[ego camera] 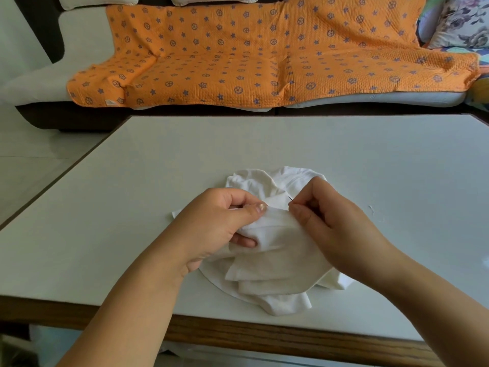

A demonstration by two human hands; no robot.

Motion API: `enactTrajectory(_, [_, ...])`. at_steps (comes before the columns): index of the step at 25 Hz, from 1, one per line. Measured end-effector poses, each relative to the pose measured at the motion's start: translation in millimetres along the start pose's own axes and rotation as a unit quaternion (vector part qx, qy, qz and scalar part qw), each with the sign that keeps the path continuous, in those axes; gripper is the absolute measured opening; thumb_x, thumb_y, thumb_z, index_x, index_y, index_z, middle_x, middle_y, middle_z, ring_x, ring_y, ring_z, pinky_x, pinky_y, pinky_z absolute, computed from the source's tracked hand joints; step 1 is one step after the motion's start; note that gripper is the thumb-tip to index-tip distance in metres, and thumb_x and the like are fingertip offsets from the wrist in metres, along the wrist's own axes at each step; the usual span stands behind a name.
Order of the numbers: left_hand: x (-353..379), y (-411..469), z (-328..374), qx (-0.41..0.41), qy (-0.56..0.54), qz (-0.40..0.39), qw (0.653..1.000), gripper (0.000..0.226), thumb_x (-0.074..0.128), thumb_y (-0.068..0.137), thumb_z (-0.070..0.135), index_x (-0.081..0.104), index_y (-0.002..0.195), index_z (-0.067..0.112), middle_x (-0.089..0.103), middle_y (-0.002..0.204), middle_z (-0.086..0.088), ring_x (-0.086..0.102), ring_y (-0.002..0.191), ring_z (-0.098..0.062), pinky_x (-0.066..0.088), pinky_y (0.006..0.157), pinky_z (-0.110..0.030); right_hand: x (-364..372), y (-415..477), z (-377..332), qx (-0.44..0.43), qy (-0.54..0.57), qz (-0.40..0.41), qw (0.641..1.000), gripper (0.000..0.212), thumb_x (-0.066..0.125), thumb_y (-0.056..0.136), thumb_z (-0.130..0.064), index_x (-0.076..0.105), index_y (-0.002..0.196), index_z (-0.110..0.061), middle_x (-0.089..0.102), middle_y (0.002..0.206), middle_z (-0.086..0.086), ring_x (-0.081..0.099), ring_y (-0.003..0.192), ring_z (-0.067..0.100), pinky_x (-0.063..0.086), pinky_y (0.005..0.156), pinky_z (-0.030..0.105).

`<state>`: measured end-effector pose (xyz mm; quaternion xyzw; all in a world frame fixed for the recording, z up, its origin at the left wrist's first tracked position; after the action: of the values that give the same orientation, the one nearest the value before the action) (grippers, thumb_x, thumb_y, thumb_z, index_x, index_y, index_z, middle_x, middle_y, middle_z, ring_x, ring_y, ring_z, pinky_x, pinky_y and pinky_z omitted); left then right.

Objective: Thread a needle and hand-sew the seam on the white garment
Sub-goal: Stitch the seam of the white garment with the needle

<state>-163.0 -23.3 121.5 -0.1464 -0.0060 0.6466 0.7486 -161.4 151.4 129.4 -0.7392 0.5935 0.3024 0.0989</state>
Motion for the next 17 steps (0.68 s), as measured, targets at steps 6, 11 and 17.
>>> enactTrajectory(6, [7.4,-1.3,2.1,-0.012,-0.004,-0.029,0.999,0.014,0.062,0.093,0.014,0.075,0.095,0.009,0.076,0.089,-0.007,0.072,0.078,-0.012,0.057,0.062,-0.022,-0.9,-1.5,10.0,0.071,0.103,-0.003,0.992,0.013,0.058,0.094,-0.025,0.058,0.081,-0.023,0.063,0.069,-0.011,0.053,0.061,0.003,0.041,0.059,0.015])
enactTrajectory(11, [10.6,-1.4,0.9,-0.017,0.018,-0.049,0.998,0.014,0.061,0.093,0.015,0.075,0.096,0.013,0.077,0.086,0.000,0.072,0.080,-0.009,0.056,0.067,-0.020,0.6,2.9,14.1,0.123,0.217,-0.004,0.968,0.014,0.060,0.094,-0.025,0.064,0.086,-0.015,0.076,0.087,0.000,0.068,0.080,0.011,0.051,0.075,0.029])
enactTrajectory(17, [10.5,-2.4,-0.4,-0.015,0.033,-0.079,0.996,0.014,0.072,0.083,0.021,0.077,0.095,0.016,0.077,0.090,0.000,0.073,0.085,-0.010,0.056,0.074,-0.021,-29.7,19.0,35.4,0.174,0.404,0.119,0.890,0.008,0.065,0.087,-0.023,0.070,0.089,-0.017,0.071,0.076,0.007,0.051,0.051,0.012,0.041,0.047,0.018])
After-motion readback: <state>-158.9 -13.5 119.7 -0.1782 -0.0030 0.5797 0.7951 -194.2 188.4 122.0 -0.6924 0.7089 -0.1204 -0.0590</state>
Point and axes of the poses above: each hand's wrist, its own y-axis towards the middle knuckle, its own x-axis out of the palm, z = x × y, the point moved 5 cm from there along y, towards the middle knuckle
